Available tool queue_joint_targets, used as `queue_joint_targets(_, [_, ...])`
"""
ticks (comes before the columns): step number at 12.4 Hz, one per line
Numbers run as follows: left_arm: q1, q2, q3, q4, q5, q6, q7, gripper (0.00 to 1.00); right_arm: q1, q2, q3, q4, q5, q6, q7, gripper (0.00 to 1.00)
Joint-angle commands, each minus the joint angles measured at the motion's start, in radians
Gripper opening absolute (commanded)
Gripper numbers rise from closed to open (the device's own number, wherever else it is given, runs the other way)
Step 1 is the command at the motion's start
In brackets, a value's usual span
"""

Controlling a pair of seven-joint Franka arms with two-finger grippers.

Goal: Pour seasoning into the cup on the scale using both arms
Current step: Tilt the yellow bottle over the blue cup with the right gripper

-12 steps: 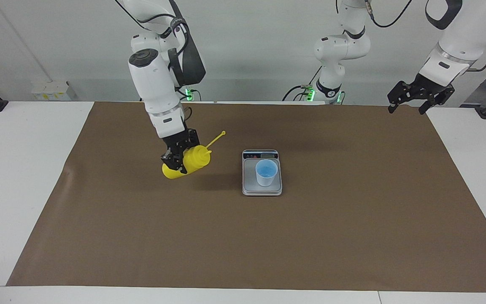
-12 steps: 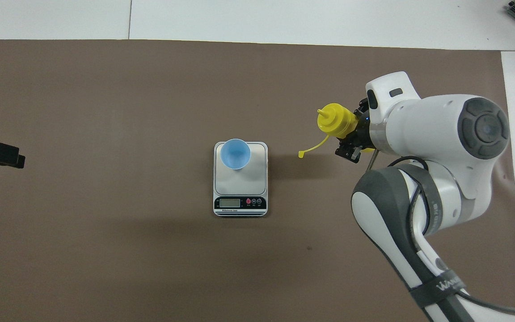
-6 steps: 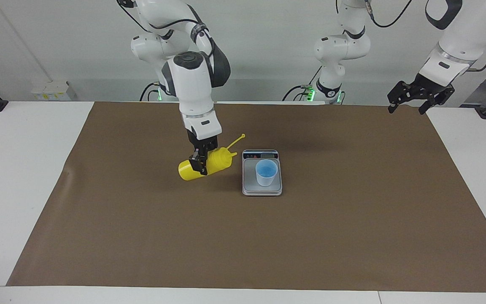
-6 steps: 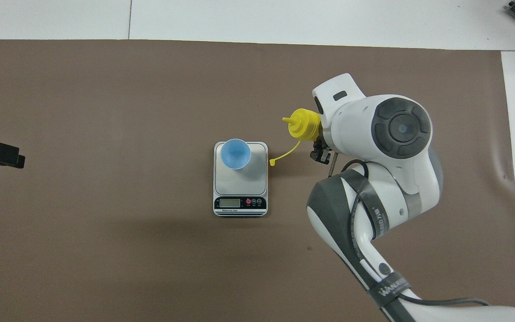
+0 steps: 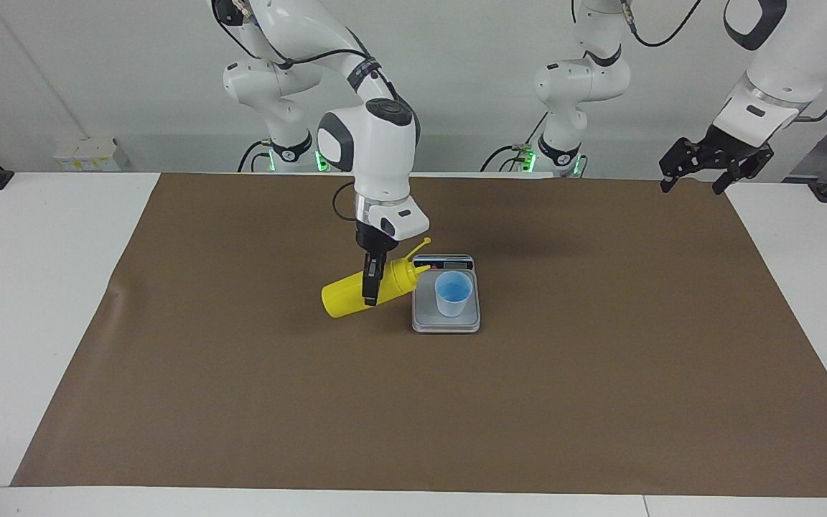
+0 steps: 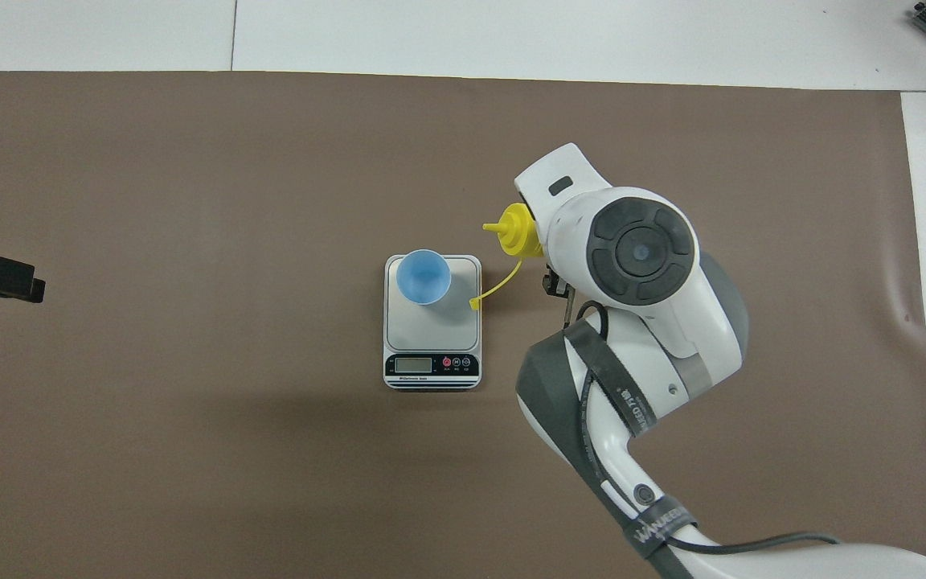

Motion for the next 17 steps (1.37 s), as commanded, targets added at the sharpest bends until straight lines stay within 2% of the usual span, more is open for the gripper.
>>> queue_joint_targets(1, [-0.001,-0.014,0.002,-0.018,-0.001,-0.003,-0.011,1.0,0.022,0.05,0.0,0.06,-0.093,-0.03,0.013,0.0])
queue_joint_targets(5, [-0.001,-0.014,0.002,-0.018,-0.001,-0.003,-0.011,1.0,0.063,0.099,0.0,0.077,-0.242,-0.061,0.013,0.0])
queue_joint_targets(8, [-0.001,-0.014,0.002,-0.018,-0.001,-0.003,-0.011,1.0,0.106,0.147,0.0,0.141,-0.326,-0.15,0.027,0.0])
queue_joint_targets(10, [-0.001,-0.014,0.002,-0.018,-0.001,-0.003,-0.011,1.0,0.106,0.153,0.0,0.143,-0.381,-0.153,0.027,0.0])
queue_joint_targets(12, [-0.001,-0.014,0.002,-0.018,-0.001,-0.003,-0.011,1.0,0.12,0.165,0.001,0.142,-0.49,-0.182,0.027,0.0])
queue_joint_targets(17, [-0.001,-0.014,0.003,-0.018,-0.001,-0.003,-0.011,1.0,0.134,0.173,0.003,0.14,-0.581,-0.195,0.025,0.0])
